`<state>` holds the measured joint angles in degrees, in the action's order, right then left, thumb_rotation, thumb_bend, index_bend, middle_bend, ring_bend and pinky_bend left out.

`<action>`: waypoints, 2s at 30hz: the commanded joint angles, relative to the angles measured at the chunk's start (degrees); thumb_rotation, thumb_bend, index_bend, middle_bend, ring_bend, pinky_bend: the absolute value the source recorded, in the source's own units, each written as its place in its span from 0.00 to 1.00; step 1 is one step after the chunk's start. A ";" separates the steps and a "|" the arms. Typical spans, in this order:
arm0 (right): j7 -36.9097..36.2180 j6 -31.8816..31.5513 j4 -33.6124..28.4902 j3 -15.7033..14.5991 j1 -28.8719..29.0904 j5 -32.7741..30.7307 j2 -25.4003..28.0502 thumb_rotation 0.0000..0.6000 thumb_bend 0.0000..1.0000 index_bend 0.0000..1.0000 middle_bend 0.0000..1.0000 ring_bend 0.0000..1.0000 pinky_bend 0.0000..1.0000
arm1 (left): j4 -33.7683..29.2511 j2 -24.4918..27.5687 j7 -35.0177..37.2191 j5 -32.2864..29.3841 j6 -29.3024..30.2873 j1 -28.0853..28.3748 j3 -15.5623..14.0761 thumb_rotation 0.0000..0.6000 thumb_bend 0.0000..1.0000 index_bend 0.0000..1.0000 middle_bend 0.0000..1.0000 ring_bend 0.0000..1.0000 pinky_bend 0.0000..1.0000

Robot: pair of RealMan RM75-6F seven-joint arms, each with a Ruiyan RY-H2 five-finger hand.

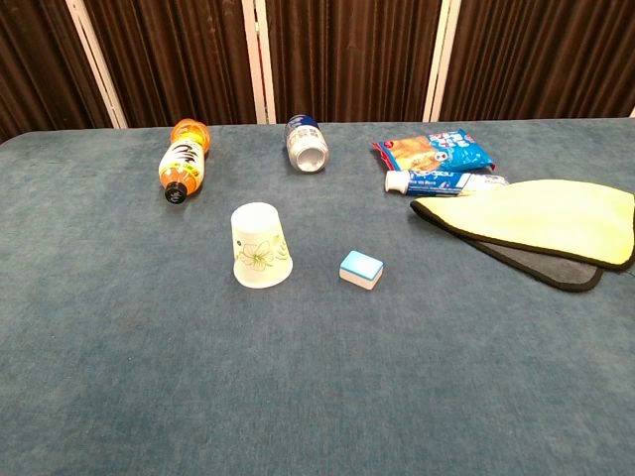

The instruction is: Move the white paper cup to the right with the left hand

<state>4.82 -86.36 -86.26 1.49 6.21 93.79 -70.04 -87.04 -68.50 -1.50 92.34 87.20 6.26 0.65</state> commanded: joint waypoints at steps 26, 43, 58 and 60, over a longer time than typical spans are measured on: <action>-1.51 2.12 -0.92 0.37 0.39 -2.83 1.21 1.00 0.06 0.00 0.00 0.00 0.00 | -4.21 -12.75 -15.28 -6.85 -15.45 15.27 10.15 1.00 0.10 0.31 0.07 0.00 0.12; -5.00 2.79 -1.33 0.75 0.62 -3.91 3.08 1.00 0.07 0.00 0.00 0.00 0.00 | -3.28 -24.66 -34.28 -15.94 -24.49 26.21 13.44 1.00 0.14 0.28 0.06 0.00 0.12; -7.55 1.90 -2.98 0.32 -0.21 -3.76 5.95 1.00 0.06 0.00 0.00 0.00 0.00 | 8.28 -34.80 -41.73 -19.80 -25.60 32.55 14.45 1.00 0.17 0.30 0.06 0.00 0.12; -7.57 1.71 -3.15 0.25 -0.32 -3.62 6.21 1.00 0.07 0.00 0.00 0.00 0.00 | 9.83 -35.68 -40.43 -20.32 -26.47 33.17 14.52 1.00 0.17 0.30 0.06 0.00 0.12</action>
<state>-2.74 -84.63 -89.39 1.76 5.90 90.15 -63.84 -78.26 -103.31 -42.79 72.50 61.33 38.79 15.11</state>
